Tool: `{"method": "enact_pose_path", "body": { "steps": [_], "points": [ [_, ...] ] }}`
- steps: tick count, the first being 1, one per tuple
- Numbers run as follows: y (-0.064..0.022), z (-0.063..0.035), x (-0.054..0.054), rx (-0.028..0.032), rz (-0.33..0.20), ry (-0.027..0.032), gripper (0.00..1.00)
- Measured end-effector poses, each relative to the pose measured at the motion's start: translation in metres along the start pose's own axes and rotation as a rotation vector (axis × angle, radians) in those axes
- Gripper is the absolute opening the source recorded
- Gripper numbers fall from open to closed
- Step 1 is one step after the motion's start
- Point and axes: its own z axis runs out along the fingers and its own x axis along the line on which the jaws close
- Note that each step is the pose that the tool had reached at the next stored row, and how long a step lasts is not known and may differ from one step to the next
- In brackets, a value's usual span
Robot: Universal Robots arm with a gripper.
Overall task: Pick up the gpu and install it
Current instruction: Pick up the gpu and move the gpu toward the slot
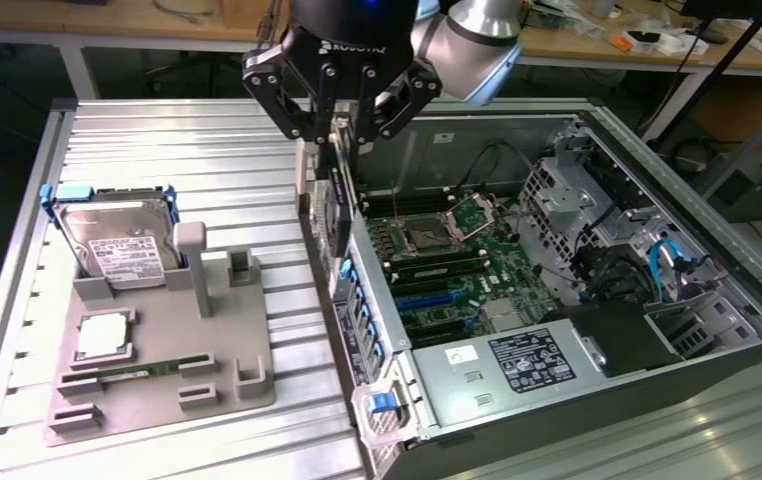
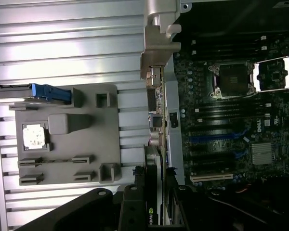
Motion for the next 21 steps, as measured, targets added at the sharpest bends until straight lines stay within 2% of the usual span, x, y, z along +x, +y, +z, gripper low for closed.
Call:
{"method": "enact_pose_path", "body": {
  "steps": [5,10,18,21],
  "points": [
    [0.0005,0.0001,-0.007,0.0,0.0,0.0,0.27],
    [0.0014,0.0005,-0.018,0.0,0.0,0.0,0.27],
    [0.0029,0.0009,-0.037,0.0,0.0,0.0,0.27],
    [0.0037,0.0012,-0.048,0.0,0.0,0.0,0.27]
  ]
}}
